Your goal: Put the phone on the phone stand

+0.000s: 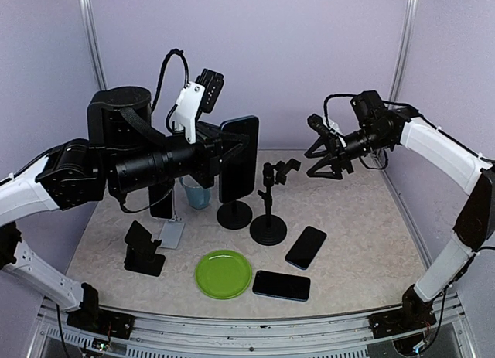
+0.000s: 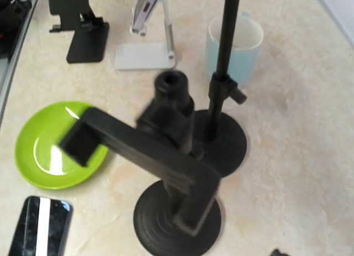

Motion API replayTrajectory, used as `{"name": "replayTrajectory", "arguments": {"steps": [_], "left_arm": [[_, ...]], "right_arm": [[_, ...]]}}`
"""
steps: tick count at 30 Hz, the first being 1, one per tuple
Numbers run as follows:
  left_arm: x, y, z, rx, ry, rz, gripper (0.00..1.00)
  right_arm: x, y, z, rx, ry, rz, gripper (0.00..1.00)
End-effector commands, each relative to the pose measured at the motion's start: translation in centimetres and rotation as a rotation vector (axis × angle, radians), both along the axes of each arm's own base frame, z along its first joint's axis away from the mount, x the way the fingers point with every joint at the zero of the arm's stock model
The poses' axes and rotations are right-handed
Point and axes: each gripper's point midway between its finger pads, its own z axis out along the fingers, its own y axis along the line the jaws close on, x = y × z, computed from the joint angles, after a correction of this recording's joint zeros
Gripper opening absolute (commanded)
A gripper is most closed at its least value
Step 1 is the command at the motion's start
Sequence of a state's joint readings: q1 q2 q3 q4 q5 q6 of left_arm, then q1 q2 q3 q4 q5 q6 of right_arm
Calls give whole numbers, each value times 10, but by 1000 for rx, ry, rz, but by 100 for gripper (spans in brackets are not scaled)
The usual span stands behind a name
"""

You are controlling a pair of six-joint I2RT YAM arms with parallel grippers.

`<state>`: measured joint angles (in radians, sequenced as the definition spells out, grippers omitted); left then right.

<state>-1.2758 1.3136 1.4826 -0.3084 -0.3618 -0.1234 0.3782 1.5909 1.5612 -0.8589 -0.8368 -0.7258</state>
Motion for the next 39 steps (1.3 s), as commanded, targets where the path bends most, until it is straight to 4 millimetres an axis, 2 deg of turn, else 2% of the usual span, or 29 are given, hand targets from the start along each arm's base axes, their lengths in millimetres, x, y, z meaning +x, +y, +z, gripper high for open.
{"name": "replayTrajectory", "arguments": {"steps": [1, 5, 9, 13, 19, 21, 26, 29, 35, 39], "left_arm": [[-1, 21, 8, -36, -20, 65, 0], [-2, 22, 1, -38, -10, 65, 0], [-3, 19, -3, -35, -5, 59, 0], [-3, 15, -6, -31, -2, 64, 0], [-3, 10, -11, -24, -6, 63, 0], [-2, 9, -13, -19, -6, 67, 0], [-1, 10, -16, -8, -6, 76, 0], [-1, 14, -16, -9, -5, 86, 0], [2, 22, -16, -17, -12, 114, 0], [2, 23, -17, -17, -16, 119, 0]], "right_arm": [[0, 16, -5, 28, -13, 71, 73], [-15, 37, -10, 33, 13, 138, 75], [-39, 57, -16, 3, 18, 204, 75], [-56, 60, -23, -46, 4, 213, 75], [-73, 51, -28, -92, -4, 195, 74], [-74, 49, -26, -87, -17, 177, 73], [-51, 44, -32, -142, -35, 42, 73], [-45, 44, -31, -141, -18, -1, 74], [-46, 48, -13, -83, -45, 6, 72], [-61, 56, -8, -35, 2, 89, 69]]}}
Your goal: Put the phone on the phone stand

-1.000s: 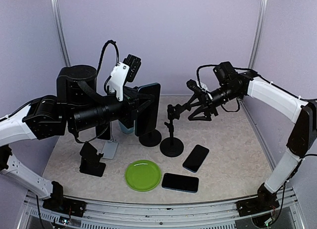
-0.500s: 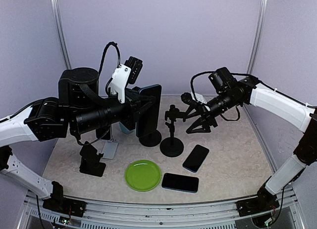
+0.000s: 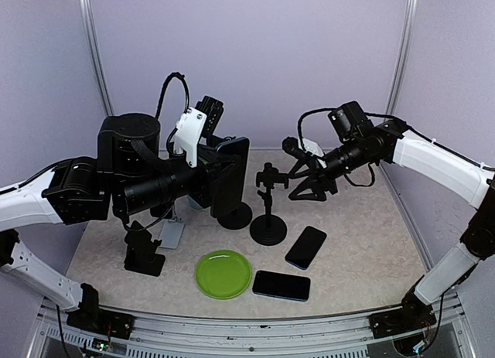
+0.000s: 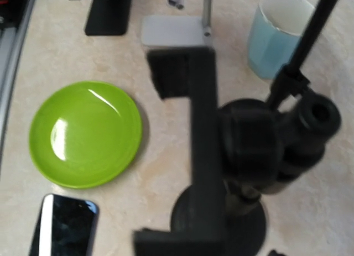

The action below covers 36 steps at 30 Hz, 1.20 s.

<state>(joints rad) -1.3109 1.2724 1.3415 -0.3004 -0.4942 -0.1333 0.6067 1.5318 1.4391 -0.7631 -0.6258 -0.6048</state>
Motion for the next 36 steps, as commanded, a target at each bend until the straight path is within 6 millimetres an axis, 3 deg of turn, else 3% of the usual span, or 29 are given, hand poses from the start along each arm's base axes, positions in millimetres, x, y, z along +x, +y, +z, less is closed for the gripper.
{"name": "replayTrajectory", "arguments": {"steps": [1, 5, 24, 33, 36], "left_arm": [[-1, 9, 28, -103, -31, 22, 0], [0, 10, 26, -97, -33, 25, 0], [3, 8, 17, -78, -30, 34, 0], [3, 1, 12, -66, -29, 12, 0], [-4, -6, 25, -95, -50, -52, 0]], "right_arm": [[-18, 11, 23, 85, 25, 75, 68], [-20, 17, 25, 93, 40, 89, 63], [3, 24, 26, 95, 42, -8, 30], [-1, 23, 30, 106, 37, 10, 6], [-10, 22, 34, 115, 41, 45, 0]]}}
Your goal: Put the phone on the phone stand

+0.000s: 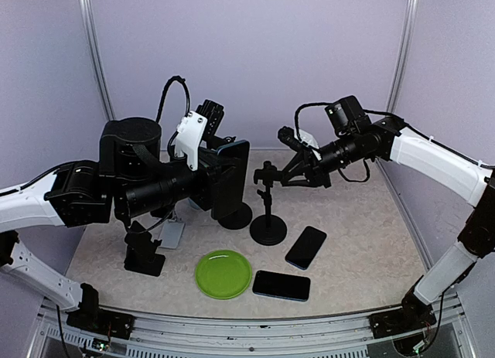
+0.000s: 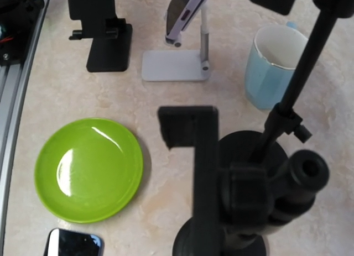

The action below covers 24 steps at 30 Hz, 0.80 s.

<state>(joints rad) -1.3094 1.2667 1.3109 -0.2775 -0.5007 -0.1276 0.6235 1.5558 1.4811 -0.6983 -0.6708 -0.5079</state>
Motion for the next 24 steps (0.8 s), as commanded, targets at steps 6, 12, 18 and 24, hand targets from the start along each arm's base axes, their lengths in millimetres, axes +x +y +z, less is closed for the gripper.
{"name": "replayTrajectory", "arguments": {"steps": [6, 12, 18, 24], "left_arm": [[-19, -22, 58, -156, -95, -233, 0], [-42, -49, 68, -172, -180, -490, 0], [-42, -81, 59, -161, -206, -664, 0], [-33, -101, 43, -202, -186, -847, 0]], "right_arm": [[-37, 0, 16, 46, 62, 139, 0], [-57, -3, 17, 53, 142, 202, 0], [-67, -5, 15, 43, 230, 234, 0], [-71, -7, 12, 44, 235, 235, 0]]}}
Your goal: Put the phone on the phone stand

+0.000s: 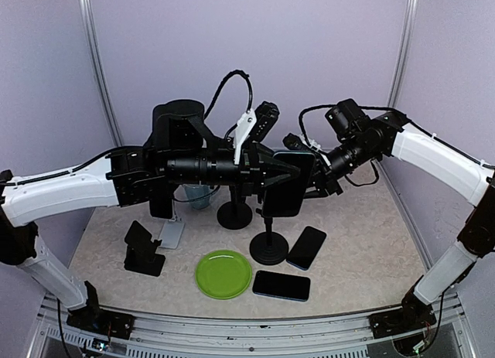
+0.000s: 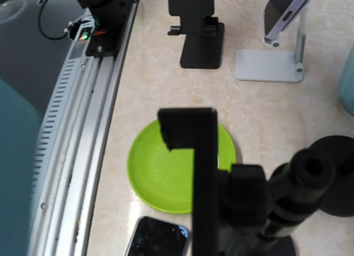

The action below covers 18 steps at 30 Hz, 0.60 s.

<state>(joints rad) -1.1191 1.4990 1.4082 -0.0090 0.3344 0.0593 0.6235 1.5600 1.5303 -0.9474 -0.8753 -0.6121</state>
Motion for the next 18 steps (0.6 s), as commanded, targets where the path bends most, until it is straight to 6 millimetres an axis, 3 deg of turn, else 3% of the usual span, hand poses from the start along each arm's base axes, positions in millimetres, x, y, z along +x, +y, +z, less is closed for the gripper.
{"name": "replayTrajectory", "arguments": {"steps": [1, 11, 18], "left_arm": [[-6, -8, 35, -135, -59, -202, 0], [25, -12, 29, -214, -60, -276, 0], [40, -6, 13, -234, -29, -308, 0]], "right_arm": [[-18, 0, 7, 28, 67, 45, 0], [-19, 0, 6, 32, 69, 54, 0], [-20, 0, 6, 30, 80, 63, 0]]}}
